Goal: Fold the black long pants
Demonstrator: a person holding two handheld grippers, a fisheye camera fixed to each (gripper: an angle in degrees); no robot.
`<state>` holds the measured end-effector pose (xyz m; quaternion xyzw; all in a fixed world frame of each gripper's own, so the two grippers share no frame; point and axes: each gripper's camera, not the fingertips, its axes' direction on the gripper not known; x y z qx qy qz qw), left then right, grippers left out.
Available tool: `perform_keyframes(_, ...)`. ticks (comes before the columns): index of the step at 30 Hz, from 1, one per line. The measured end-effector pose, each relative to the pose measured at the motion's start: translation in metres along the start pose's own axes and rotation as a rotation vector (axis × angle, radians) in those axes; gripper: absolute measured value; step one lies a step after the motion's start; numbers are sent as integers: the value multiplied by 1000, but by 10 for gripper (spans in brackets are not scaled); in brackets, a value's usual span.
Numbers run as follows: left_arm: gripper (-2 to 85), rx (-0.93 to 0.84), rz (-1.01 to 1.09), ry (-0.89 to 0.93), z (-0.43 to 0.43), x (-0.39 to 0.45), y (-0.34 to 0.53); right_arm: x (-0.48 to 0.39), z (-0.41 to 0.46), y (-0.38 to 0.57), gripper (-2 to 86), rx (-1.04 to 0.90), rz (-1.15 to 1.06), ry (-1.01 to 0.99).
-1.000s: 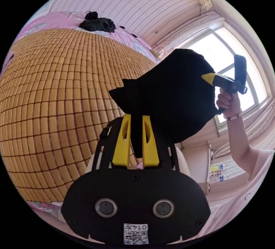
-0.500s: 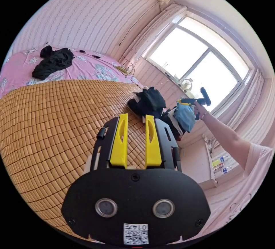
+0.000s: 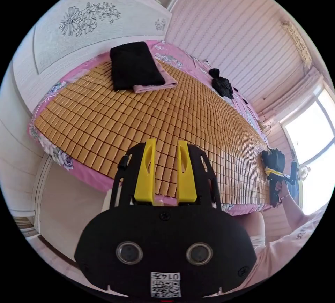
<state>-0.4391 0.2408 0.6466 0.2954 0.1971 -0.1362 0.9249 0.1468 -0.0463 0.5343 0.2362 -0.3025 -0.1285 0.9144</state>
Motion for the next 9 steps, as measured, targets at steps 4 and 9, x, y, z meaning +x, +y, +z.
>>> perform_keyframes(4,97,62,-71,-14,2,-45,-1,-101,86,-109,130,-17,-320,-68)
perform_keyframes(9,79,77,-52,-81,28,-72,-31,-195,180,-211,122,-81,-529,-87)
